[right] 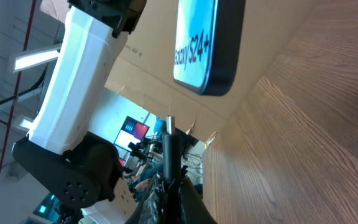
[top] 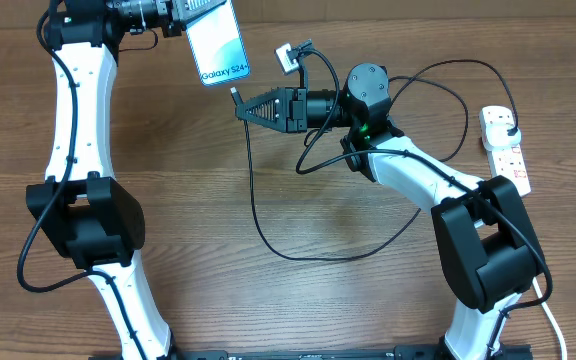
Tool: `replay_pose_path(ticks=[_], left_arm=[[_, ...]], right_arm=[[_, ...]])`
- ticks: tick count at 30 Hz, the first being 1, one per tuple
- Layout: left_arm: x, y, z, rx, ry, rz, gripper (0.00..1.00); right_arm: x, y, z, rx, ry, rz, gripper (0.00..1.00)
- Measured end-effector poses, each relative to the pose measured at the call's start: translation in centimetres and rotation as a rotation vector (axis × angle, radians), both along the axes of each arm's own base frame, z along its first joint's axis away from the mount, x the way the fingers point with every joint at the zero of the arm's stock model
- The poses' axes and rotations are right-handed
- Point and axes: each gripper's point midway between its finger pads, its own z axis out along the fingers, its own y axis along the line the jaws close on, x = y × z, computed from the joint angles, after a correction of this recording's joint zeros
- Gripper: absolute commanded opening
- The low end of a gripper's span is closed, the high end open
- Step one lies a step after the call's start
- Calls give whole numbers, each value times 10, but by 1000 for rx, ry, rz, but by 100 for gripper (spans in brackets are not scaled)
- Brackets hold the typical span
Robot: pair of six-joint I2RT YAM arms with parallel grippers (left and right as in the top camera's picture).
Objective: Plug charger to phone and switch on socket
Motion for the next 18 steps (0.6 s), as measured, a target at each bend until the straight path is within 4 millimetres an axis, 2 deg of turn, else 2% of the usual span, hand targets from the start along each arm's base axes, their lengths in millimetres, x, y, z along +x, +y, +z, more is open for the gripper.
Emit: replay_pose_path(ticks=[18], left_arm=[[-5, -18, -2, -2, 24, -31, 4]], right_arm=[[2, 0, 1, 3, 1, -14, 4]])
